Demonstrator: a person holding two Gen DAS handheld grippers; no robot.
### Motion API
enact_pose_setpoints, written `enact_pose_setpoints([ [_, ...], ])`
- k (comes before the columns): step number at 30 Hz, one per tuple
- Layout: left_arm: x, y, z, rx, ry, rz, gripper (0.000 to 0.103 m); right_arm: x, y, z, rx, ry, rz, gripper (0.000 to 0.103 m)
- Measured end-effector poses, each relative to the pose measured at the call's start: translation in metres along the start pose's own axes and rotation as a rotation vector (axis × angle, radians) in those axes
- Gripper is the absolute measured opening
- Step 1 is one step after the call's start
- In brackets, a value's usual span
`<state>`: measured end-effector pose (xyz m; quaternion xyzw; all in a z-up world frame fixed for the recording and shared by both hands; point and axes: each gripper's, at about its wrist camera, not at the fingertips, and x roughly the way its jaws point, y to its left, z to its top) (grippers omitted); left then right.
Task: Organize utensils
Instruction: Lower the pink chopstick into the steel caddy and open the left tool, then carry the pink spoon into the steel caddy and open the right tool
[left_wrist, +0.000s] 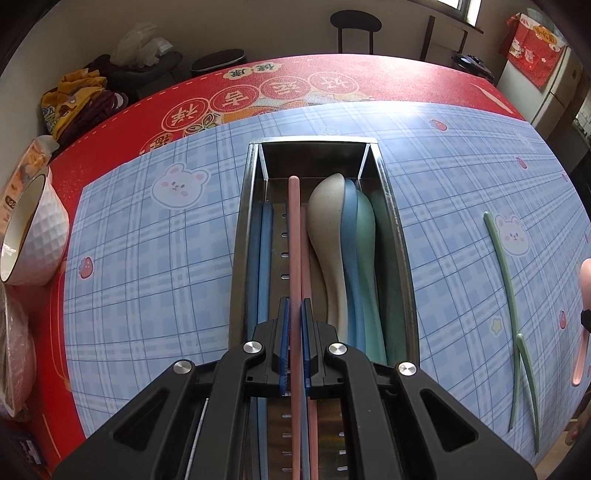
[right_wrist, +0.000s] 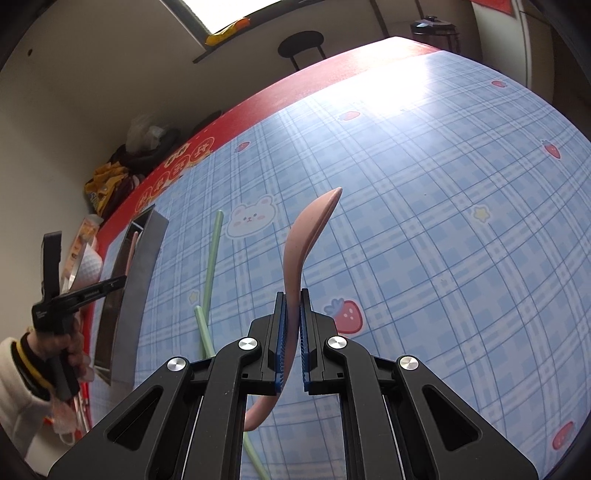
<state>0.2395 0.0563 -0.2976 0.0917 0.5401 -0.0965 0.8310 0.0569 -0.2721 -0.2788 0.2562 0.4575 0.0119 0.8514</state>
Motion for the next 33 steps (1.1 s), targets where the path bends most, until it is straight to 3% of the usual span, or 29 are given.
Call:
enact_pose_setpoints([
  [8,-0.016,-0.004,-0.002,0.008,-0.032,0.002,0.009,-0.009,-0.004,-0.006,0.01,-0.005,0.003,0.007],
  [14,-0.042,-0.008,-0.009,0.001,-0.08,-0.012,0.038,-0.014,0.005,-0.008,-0.002,-0.013,0.018,0.007],
  [17,-0.055,-0.009,-0.014,-0.011,-0.097,-0.011,0.064,-0.014,0.013,-0.007,-0.013,-0.016,0.026,0.007],
  [22,-0.073,-0.008,-0.022,-0.032,-0.125,-0.027,0.089,-0.01,0.032,-0.005,-0.039,-0.01,0.044,0.007],
  [25,-0.083,-0.007,-0.029,-0.025,-0.145,-0.04,0.097,-0.004,0.048,-0.002,-0.065,-0.002,0.056,0.007],
  [33,-0.095,0.015,-0.055,-0.079,-0.196,-0.069,0.097,0.027,0.112,0.007,-0.193,0.054,0.088,0.007],
])
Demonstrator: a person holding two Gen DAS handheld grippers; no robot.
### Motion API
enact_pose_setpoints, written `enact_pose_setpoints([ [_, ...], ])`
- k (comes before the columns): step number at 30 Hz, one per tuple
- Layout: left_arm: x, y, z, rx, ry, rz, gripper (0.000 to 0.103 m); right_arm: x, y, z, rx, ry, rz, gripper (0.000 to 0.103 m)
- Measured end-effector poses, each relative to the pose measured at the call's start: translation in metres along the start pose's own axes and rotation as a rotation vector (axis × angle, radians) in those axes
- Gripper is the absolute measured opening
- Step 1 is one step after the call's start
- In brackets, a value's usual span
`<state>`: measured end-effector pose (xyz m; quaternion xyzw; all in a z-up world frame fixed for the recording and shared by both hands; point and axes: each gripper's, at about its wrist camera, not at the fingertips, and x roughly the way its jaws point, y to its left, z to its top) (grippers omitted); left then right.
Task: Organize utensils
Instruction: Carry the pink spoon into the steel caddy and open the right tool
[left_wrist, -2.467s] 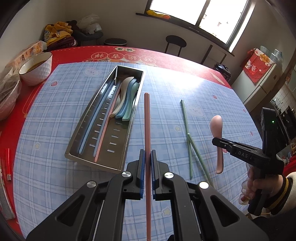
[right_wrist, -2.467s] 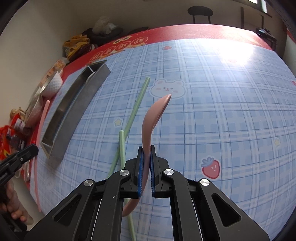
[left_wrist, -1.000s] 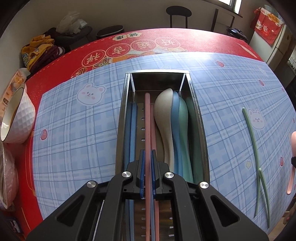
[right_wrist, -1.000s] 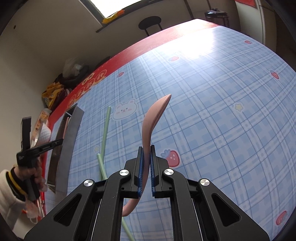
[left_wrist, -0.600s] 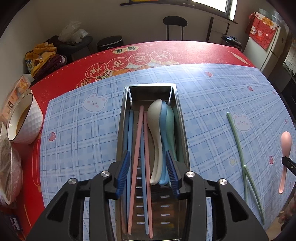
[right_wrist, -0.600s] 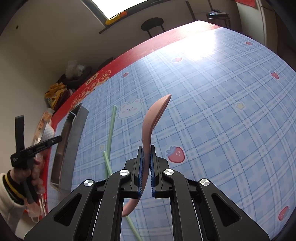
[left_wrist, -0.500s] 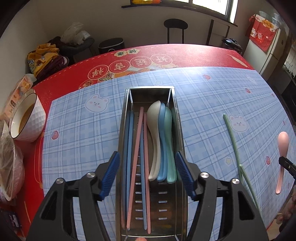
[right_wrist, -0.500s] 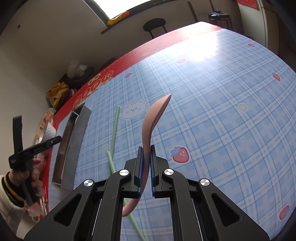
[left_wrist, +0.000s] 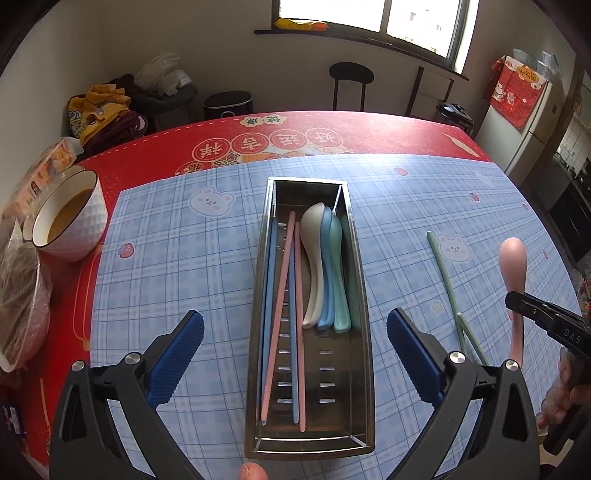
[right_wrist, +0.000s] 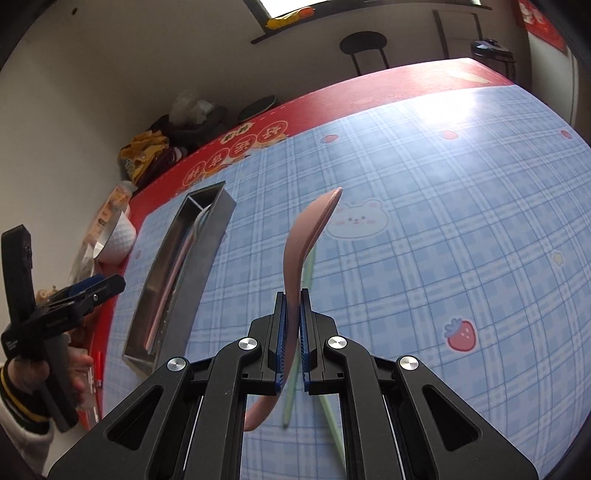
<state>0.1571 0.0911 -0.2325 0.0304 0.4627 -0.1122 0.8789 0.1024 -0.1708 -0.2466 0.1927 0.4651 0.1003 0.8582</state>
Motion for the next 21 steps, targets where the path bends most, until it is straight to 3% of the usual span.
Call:
enact_pose_setpoints([
  [6,-0.012,0.029,-0.017,-0.119,-0.034,-0.002,0.097,0.033,0.054,0.024,-0.114,0.051,0.044,0.007],
  [12,-0.019,0.048,-0.029,-0.173,-0.042,0.025,0.097,0.08,0.102,0.052,-0.188,0.111,0.095,0.007],
  [21,-0.02,0.076,-0.043,-0.26,-0.03,0.045,0.097,0.158,0.144,0.075,-0.222,0.209,0.025,0.007],
])
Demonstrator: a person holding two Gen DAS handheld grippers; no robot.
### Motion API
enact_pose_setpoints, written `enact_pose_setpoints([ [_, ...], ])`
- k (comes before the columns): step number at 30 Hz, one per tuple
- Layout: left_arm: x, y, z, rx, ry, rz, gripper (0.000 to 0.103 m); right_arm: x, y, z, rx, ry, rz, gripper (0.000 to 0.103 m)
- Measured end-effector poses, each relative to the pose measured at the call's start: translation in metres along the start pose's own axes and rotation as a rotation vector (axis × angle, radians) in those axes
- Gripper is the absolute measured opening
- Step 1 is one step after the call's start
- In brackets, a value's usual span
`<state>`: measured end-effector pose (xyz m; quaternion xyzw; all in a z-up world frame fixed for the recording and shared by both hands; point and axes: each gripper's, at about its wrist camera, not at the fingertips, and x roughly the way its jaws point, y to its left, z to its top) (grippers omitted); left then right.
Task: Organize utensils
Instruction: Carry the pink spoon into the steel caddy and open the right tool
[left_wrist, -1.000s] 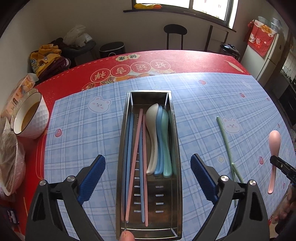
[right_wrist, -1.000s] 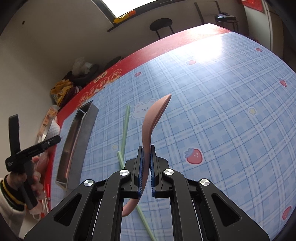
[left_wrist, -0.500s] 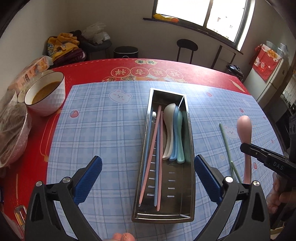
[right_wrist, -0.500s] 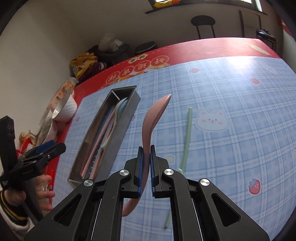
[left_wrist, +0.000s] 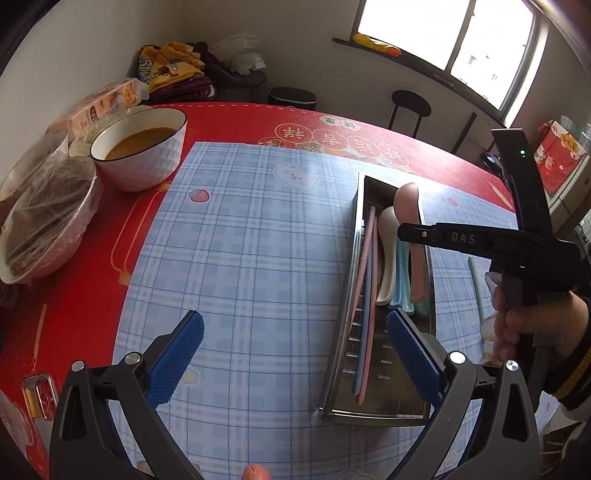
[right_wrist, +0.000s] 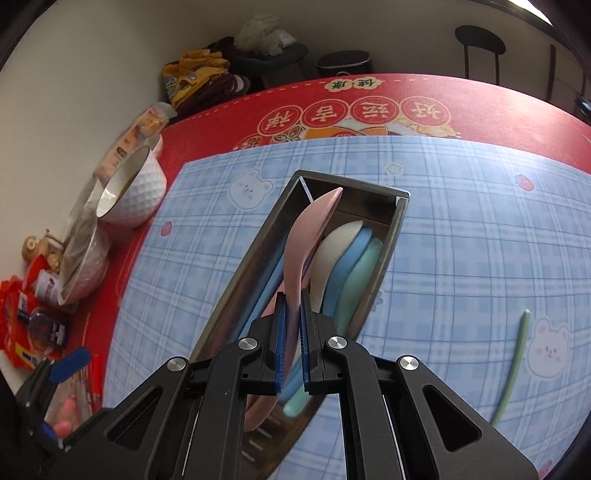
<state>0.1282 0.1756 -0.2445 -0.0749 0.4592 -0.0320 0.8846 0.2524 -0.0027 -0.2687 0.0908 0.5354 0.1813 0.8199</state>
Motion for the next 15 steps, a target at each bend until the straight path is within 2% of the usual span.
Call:
enact_pose_setpoints([
  [8,-0.002,0.022,-0.003,-0.059,-0.015,0.035,0.097,0.026,-0.006,0.012,0.125,0.062,-0.007,0.007],
  [15,-0.005,0.017,-0.002,-0.057,-0.022,0.024,0.097,0.02,-0.01,0.011,0.166,0.067,-0.007,0.008],
])
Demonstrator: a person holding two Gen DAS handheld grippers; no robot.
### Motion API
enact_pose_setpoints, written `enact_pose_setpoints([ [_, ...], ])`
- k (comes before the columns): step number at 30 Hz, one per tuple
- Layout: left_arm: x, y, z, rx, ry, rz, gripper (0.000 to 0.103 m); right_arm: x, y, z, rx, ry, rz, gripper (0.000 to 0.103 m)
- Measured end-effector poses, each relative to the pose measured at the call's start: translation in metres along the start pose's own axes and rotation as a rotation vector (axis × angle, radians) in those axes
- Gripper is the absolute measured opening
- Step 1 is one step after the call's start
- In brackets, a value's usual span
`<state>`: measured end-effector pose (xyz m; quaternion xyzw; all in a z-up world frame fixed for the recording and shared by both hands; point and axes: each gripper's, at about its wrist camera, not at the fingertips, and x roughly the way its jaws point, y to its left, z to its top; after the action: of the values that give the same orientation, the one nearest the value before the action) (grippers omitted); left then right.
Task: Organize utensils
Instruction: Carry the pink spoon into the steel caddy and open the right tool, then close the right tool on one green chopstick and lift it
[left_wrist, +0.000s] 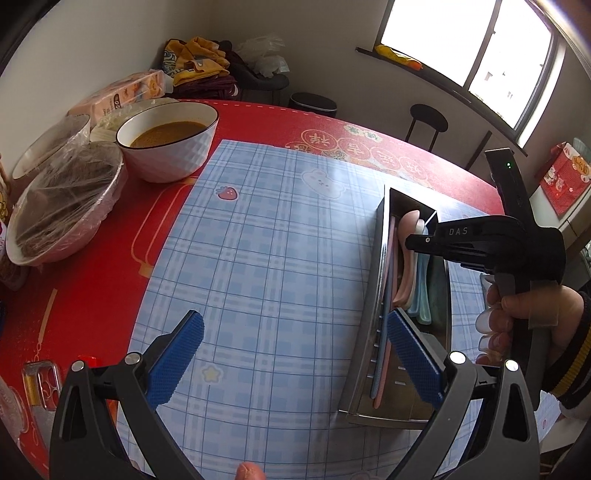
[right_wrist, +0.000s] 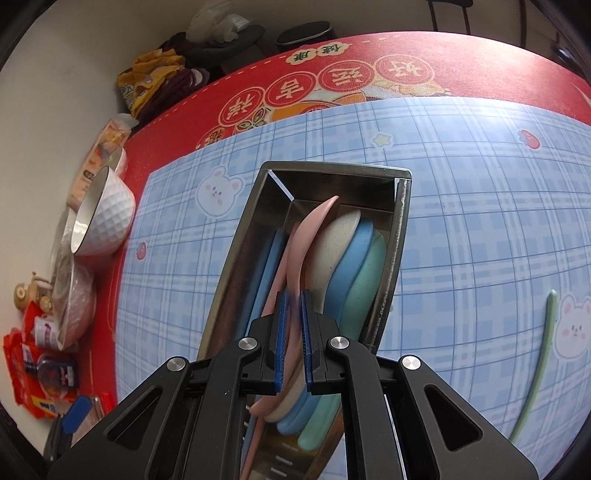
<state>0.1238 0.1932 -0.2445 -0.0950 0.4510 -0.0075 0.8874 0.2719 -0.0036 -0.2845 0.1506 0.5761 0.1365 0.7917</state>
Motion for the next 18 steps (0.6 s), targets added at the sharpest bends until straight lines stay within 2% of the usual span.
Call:
enact_pose_setpoints([
  [5,-0.004,-0.016,-0.001,0.026,-0.006,-0.036,0.097,-0.025,-0.007,-0.005,-0.008,-0.045,0.005,0.008],
  [11,-0.009,-0.049,-0.009,0.088,-0.021,-0.059,0.097,-0.075,-0.024,-0.025,-0.08,-0.154,-0.018,0.009],
  [18,-0.016,-0.087,-0.023,0.111,-0.009,-0.09,0.097,-0.128,-0.074,-0.066,-0.098,-0.23,-0.065,0.009],
])
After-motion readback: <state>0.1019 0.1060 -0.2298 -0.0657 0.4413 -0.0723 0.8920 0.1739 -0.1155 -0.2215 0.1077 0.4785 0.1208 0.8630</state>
